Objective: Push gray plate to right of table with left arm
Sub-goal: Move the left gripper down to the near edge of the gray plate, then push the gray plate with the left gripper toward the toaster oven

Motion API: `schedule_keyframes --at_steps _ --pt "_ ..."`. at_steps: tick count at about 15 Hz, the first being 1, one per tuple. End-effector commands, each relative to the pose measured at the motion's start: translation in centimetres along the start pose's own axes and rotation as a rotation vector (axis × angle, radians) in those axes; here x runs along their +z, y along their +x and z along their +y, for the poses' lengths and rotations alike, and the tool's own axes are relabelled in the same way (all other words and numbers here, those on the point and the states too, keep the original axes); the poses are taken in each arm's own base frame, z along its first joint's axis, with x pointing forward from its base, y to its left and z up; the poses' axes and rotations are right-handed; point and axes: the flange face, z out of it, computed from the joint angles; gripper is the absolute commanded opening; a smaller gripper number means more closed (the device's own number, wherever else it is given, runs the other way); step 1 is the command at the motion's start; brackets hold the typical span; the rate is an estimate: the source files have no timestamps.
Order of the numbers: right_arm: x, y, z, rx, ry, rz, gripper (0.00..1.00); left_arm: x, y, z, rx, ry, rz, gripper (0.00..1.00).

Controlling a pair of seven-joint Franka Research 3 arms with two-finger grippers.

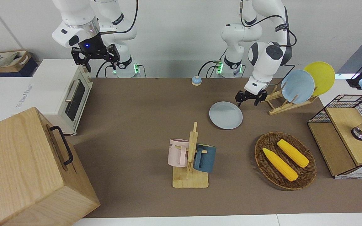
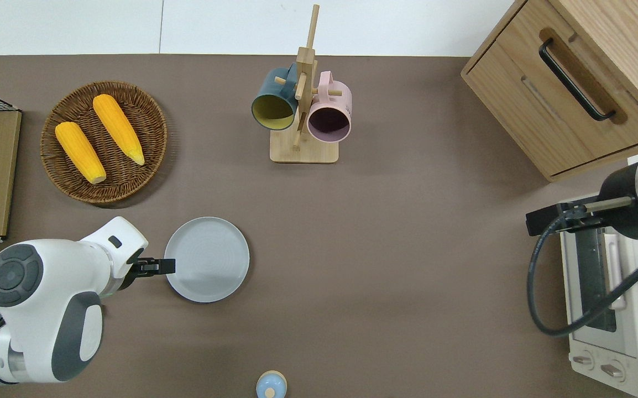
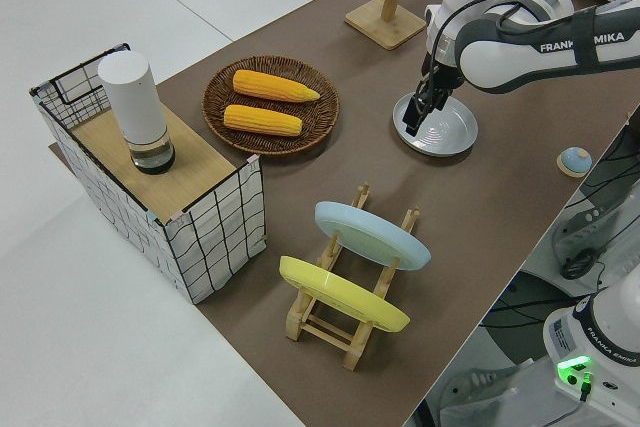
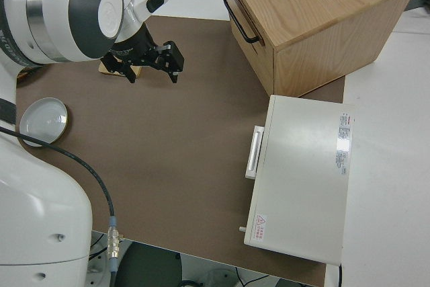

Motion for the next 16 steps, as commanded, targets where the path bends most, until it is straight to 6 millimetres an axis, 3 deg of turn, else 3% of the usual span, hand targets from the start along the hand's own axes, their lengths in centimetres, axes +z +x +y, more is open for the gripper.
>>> schedule_keyframes --at_steps 1,8,9,13,15,16 --pt "-0.3 -0.4 0.2 0.003 0.007 -0.005 0.983 2.9 0.0 0.9 -0.001 -0.009 0.007 0.99" --pt "-0.3 -0.4 0.2 0.003 0.007 -0.005 0.983 5.8 0.1 0.9 0.002 -0.009 -0.008 0.98" --pt "-0.3 -0.4 0.2 0.003 0.007 -0.004 0.983 5.9 0.1 0.8 0.0 -0.009 -0.01 0.94" --pt "-0.3 -0.4 0.2 0.001 0.007 -0.005 0.983 5.9 0.1 0.8 -0.019 -0.02 -0.012 0.16" --pt "-0.3 -0.4 0.3 0.003 0.008 -0.005 0.983 5.9 0.1 0.8 -0.028 -0.029 -0.013 0.0" --pt "-0.3 -0.4 0.2 0.001 0.007 -0.005 0.983 5.9 0.1 0.8 -0.029 -0.03 -0.013 0.0"
